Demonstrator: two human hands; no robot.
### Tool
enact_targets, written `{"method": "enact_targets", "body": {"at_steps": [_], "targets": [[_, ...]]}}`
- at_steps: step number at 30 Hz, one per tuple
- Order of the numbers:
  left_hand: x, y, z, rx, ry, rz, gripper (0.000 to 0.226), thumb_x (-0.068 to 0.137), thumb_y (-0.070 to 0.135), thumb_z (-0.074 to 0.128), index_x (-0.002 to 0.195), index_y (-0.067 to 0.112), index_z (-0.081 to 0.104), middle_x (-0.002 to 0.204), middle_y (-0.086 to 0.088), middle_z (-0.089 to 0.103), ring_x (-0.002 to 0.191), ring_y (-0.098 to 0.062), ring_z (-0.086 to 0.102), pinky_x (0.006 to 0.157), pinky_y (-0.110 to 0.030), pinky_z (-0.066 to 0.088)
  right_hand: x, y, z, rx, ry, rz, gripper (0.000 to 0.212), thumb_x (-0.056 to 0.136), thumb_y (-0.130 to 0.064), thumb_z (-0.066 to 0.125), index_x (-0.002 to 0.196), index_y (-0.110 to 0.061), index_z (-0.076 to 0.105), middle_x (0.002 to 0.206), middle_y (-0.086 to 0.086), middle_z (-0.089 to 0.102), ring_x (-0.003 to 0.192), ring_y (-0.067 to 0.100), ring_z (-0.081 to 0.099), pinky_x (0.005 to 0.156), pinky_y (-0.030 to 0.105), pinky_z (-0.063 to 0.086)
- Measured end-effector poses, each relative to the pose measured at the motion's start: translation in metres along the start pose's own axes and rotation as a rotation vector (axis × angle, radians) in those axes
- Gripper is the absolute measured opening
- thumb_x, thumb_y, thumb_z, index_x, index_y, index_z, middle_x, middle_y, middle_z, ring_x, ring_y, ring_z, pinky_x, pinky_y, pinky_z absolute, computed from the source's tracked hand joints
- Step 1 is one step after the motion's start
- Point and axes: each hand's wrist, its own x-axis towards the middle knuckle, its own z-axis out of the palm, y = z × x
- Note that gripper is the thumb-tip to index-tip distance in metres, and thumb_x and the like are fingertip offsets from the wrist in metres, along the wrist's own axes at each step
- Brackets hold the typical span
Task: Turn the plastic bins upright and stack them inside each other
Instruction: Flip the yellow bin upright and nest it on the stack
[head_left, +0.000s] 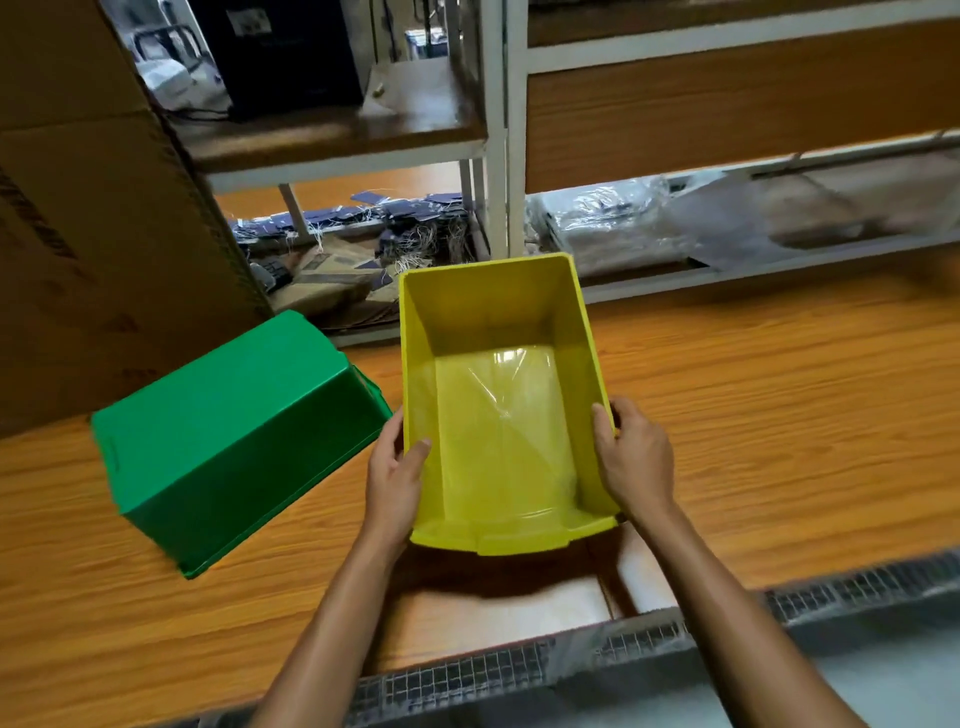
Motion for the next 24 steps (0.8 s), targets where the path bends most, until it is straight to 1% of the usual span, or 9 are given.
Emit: {"method": "enact_targets", "body": {"at_steps": [4, 7, 9, 11, 12, 14, 18, 21, 24], "targets": [[0.009, -0.005, -0.006, -0.059, -0.094, -0.010, 0.044, 0.096, 0.003, 0.055, 0.139, 0.015, 0.050, 0.133, -0.014, 0.062, 0.116, -0.033, 0.063, 0.095, -0.045, 0.054, -0.022, -0.003, -0.005, 0.224, -0.128, 0.145, 0.042, 0.104, -0.040, 0.042, 0.106, -0.006, 0.067, 0.099, 0.020, 0.071, 0.097, 0.039, 0.065, 0.080, 0.043, 0.046], [0.013, -0.006, -0.007, -0.107, -0.196, -0.023, 0.046, 0.096, 0.009, 0.056, 0.141, 0.012, 0.050, 0.139, -0.013, 0.059, 0.124, -0.033, 0.058, 0.099, -0.043, 0.051, -0.047, -0.014, -0.020, 0.403, -0.142, 0.250, 0.043, 0.105, -0.040, 0.040, 0.129, -0.013, 0.061, 0.126, 0.004, 0.065, 0.118, 0.019, 0.058, 0.097, 0.031, 0.043], [0.011, -0.003, 0.000, -0.140, -0.275, -0.034, 0.059, 0.089, 0.025, 0.064, 0.145, 0.013, 0.047, 0.139, -0.010, 0.059, 0.124, -0.030, 0.059, 0.102, -0.045, 0.050, -0.063, -0.020, -0.034, 0.471, -0.114, 0.300, 0.045, 0.105, -0.037, 0.038, 0.143, -0.015, 0.048, 0.128, -0.010, 0.050, 0.121, 0.006, 0.044, 0.100, 0.023, 0.031], [0.006, 0.000, 0.012, -0.179, -0.359, -0.058, 0.077, 0.080, 0.044, 0.073, 0.145, 0.014, 0.047, 0.139, -0.008, 0.060, 0.124, -0.027, 0.059, 0.104, -0.047, 0.047, -0.078, -0.017, -0.050, 0.510, -0.075, 0.345, 0.045, 0.105, -0.038, 0.038, 0.146, -0.020, 0.041, 0.125, -0.016, 0.043, 0.121, 0.003, 0.039, 0.101, 0.021, 0.027], [0.004, 0.001, 0.020, -0.183, -0.399, -0.066, 0.075, 0.081, 0.044, 0.072, 0.145, 0.013, 0.047, 0.139, -0.008, 0.060, 0.125, -0.027, 0.059, 0.106, -0.048, 0.046, -0.086, -0.015, -0.059, 0.518, -0.037, 0.356, 0.043, 0.104, -0.040, 0.040, 0.144, -0.026, 0.042, 0.125, -0.018, 0.044, 0.123, 0.003, 0.042, 0.101, 0.022, 0.029], [-0.001, 0.001, 0.040, -0.167, -0.468, -0.065, 0.054, 0.094, 0.026, 0.059, 0.145, 0.010, 0.047, 0.138, -0.007, 0.061, 0.126, -0.026, 0.058, 0.108, -0.047, 0.045, -0.099, -0.007, -0.075, 0.517, 0.066, 0.390, 0.038, 0.100, -0.047, 0.046, 0.135, -0.034, 0.048, 0.128, -0.016, 0.056, 0.123, 0.011, 0.054, 0.101, 0.031, 0.040], [-0.012, -0.005, 0.088, -0.138, -0.644, -0.067, 0.043, 0.100, 0.010, 0.048, 0.143, 0.007, 0.048, 0.124, 0.003, 0.069, 0.108, -0.008, 0.067, 0.085, -0.021, 0.055, -0.127, 0.016, -0.107, 0.485, 0.258, 0.516, 0.039, 0.093, -0.048, 0.057, 0.127, -0.029, 0.052, 0.115, -0.009, 0.063, 0.108, 0.017, 0.061, 0.094, 0.040, 0.048], [-0.033, -0.004, 0.129, -0.124, -0.786, -0.095, 0.039, 0.100, 0.012, 0.048, 0.139, 0.013, 0.053, 0.128, 0.002, 0.067, 0.109, -0.009, 0.067, 0.084, -0.019, 0.055, -0.151, 0.040, -0.133, 0.429, 0.407, 0.655, 0.043, 0.092, -0.045, 0.062, 0.124, -0.021, 0.048, 0.114, -0.002, 0.059, 0.105, 0.023, 0.059, 0.089, 0.039, 0.046], [-0.064, 0.001, 0.168, -0.117, -0.894, -0.137, 0.036, 0.100, 0.012, 0.049, 0.136, 0.019, 0.054, 0.113, 0.013, 0.073, 0.102, -0.006, 0.070, 0.077, -0.019, 0.056, -0.178, 0.068, -0.161, 0.456, 0.494, 0.740, 0.039, 0.090, -0.040, 0.066, 0.120, -0.019, 0.050, 0.114, 0.001, 0.061, 0.106, 0.026, 0.061, 0.090, 0.043, 0.049]]}}
